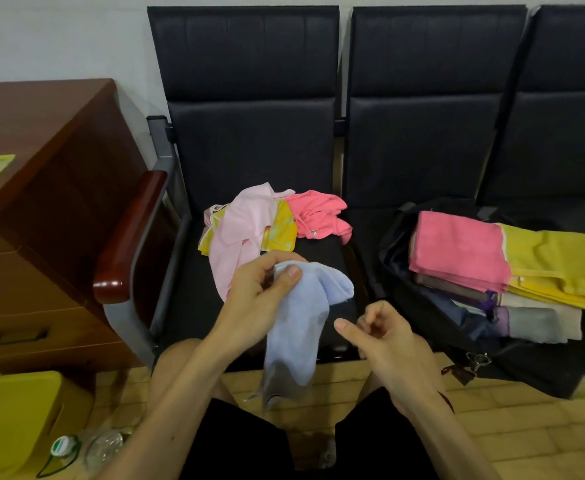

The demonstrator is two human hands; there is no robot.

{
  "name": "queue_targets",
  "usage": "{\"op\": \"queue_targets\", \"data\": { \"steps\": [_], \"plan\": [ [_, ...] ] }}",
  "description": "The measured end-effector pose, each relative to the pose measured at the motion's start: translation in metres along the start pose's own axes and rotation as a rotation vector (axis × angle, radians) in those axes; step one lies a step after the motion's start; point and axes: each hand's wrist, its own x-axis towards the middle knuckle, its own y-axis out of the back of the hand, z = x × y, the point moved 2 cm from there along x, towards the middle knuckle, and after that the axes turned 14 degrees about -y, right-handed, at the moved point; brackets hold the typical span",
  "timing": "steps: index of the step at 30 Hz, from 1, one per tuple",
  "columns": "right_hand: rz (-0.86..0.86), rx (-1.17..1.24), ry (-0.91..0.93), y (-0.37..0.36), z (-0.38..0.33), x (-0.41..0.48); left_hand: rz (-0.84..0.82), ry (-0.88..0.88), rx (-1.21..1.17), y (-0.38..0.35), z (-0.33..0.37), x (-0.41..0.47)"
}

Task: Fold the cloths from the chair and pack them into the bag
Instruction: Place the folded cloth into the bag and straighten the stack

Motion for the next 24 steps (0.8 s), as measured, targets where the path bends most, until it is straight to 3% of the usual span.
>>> {"op": "queue_targets", "data": {
  "steps": [3,7,10,12,15,18,21,24],
  "plan": [
    [-0.027,0.062,-0.009,0.002,0.01,0.021,-0.106,-0.042,-0.037,0.009,0.01,0.012],
    [-0.341,0.133,-0.019,0.002,0.002,0.056,-0.246,-0.045,-0.102,0.024,0.023,0.025],
    [-0.548,0.035,0.008,-0.004,-0.009,0.063,-0.361,-0.004,-0.106,0.038,0.029,0.03],
    [-0.516,0.003,0.074,-0.004,-0.023,0.061,-0.4,0.045,-0.115,0.05,0.028,0.03],
    [-0.321,0.157,0.275,0.01,-0.06,0.05,-0.226,0.081,-0.058,0.065,0.015,0.024],
    [-0.185,0.093,0.486,0.008,-0.084,0.026,0.033,0.078,-0.041,0.067,-0.001,0.015],
    [-0.086,0.064,0.514,-0.003,-0.079,0.02,0.119,0.051,-0.052,0.059,-0.005,0.006],
    [-0.101,0.092,0.452,-0.004,-0.069,0.021,0.182,0.047,-0.162,0.045,0.004,-0.001]
  ]
}}
